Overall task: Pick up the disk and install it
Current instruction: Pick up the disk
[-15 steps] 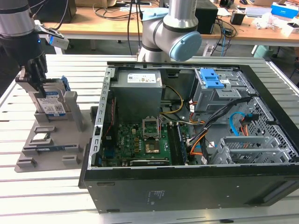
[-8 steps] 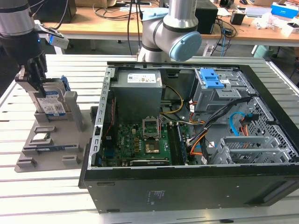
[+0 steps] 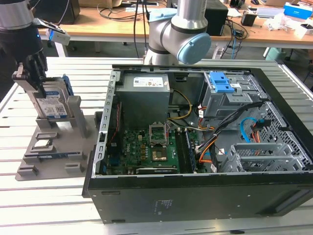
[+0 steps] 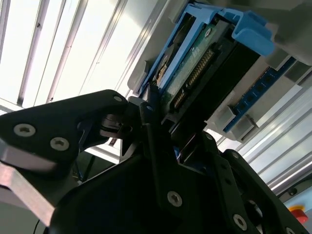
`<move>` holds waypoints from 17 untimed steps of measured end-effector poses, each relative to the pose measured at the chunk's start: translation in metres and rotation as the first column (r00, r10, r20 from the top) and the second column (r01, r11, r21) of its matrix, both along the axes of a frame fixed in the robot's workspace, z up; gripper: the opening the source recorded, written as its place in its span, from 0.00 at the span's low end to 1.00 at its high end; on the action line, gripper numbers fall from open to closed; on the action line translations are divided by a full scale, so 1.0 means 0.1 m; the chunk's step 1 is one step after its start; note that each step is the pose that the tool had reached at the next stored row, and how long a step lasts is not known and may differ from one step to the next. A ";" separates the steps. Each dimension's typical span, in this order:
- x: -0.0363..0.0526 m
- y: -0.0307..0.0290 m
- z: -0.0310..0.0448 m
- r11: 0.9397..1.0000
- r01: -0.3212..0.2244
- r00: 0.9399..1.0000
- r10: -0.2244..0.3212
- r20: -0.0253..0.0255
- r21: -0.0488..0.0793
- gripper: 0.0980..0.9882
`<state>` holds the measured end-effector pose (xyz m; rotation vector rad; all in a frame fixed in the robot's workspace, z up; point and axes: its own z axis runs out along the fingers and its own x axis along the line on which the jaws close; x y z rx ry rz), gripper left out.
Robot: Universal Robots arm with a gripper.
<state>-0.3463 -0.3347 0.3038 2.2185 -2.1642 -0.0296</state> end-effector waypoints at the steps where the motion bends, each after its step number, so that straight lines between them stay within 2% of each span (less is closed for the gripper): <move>1: 0.000 0.000 0.023 1.000 0.000 1.000 0.000 0.000 0.000 0.30; 8: 0.002 0.007 0.163 1.000 0.000 1.000 0.000 0.000 0.000 0.30; 17: 0.005 0.010 0.267 1.000 0.000 1.000 0.000 0.000 0.000 0.30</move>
